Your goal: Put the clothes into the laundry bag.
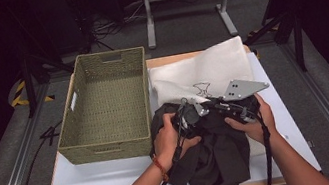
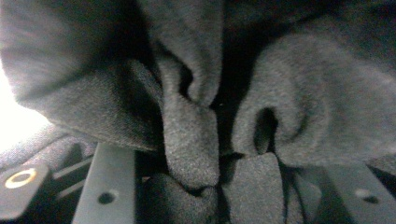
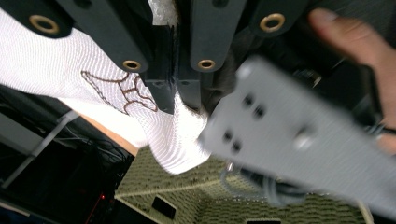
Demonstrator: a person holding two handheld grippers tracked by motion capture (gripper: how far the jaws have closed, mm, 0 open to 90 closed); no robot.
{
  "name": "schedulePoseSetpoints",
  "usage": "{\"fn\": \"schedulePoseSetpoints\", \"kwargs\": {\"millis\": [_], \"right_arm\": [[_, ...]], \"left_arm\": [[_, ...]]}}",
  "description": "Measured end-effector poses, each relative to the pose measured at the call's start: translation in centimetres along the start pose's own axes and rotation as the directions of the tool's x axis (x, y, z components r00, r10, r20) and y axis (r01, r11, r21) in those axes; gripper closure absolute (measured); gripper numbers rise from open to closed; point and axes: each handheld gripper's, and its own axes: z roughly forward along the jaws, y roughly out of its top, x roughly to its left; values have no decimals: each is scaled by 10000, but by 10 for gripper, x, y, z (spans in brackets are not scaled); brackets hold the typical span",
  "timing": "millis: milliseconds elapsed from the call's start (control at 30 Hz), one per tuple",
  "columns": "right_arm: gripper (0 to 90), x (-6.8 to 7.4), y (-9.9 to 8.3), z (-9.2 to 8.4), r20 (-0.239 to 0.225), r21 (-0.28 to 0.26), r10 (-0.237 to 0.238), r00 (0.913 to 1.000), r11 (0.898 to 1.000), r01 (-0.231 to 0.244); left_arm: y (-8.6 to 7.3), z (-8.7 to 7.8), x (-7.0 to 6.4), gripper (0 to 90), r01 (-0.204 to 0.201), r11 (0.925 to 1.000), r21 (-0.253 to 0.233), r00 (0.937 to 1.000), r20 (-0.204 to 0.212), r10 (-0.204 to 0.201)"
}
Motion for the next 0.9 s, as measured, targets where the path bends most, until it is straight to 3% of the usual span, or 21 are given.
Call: {"fn": "schedulePoseSetpoints", "kwargs": {"millis": [67, 133, 200, 267, 300, 333, 367, 400, 467, 533, 633, 700, 800, 900], "right_arm": [[882, -1, -6, 1, 52, 197, -22, 10000, 9998, 21], [882, -2, -11, 0, 117, 312, -22, 9999, 9995, 19], [882, -4, -13, -2, 122, 332, 63, 9999, 9994, -67], [881, -5, -15, -4, 138, 375, 70, 9999, 9993, -75], [881, -5, -16, -5, 182, 393, 56, 9998, 9992, -63], [881, -5, -16, -5, 258, 440, 11, 9997, 9990, -23], [881, -5, -16, -5, 258, 440, 11, 9997, 9990, -23], [880, -5, -17, -6, 243, 477, 8, 9997, 9989, -19], [880, -4, -17, -6, 274, 536, -52, 9996, 9986, 37], [880, -3, -17, -6, 247, 594, -162, 9996, 9981, 147], [879, -2, -17, -7, 103, 678, -263, 9996, 9974, 256], [878, -1, -18, -6, -154, 779, -290, 9995, 9965, 302], [876, 1, -19, -5, -234, 878, -321, 9992, 9956, 341], [875, 3, -20, -3, -291, 968, -401, 9988, 9944, 428]], "left_arm": [[-3, 0, 3, 432, 208, 9997, -118, 9996, 218, -205], [-7, -6, 3, 331, -51, 9981, -607, 9989, 473, 79], [-10, -14, 0, 241, -385, 9971, -652, 9977, 523, 420], [-15, -26, -3, 161, -558, 9935, -990, 9930, 985, 656], [-15, -26, -3, 152, -558, 9935, -990, 9930, 985, 656], [-23, -45, -8, 126, -766, 9862, -1468, 9852, 1409, 975], [-23, -45, -8, 115, -766, 9862, -1468, 9852, 1409, 975], [-28, -56, -10, 115, -849, 9810, -1747, 9803, 1615, 1136], [-40, -72, -14, 122, -1098, 9746, -1950, 9783, 1523, 1407], [-56, -82, -15, 129, -1080, 9753, -1927, 9761, 1653, 1408], [-83, -89, -16, 135, -966, 9788, -1808, 9777, 1669, 1273], [-99, -90, -18, 135, -986, 9790, -1787, 9821, 1413, 1247], [-109, -86, -20, 133, -985, 9830, -1549, 9850, 1253, 1184], [-120, -64, -23, 128, -934, 9902, -1038, 9828, 1494, 1084]]}}
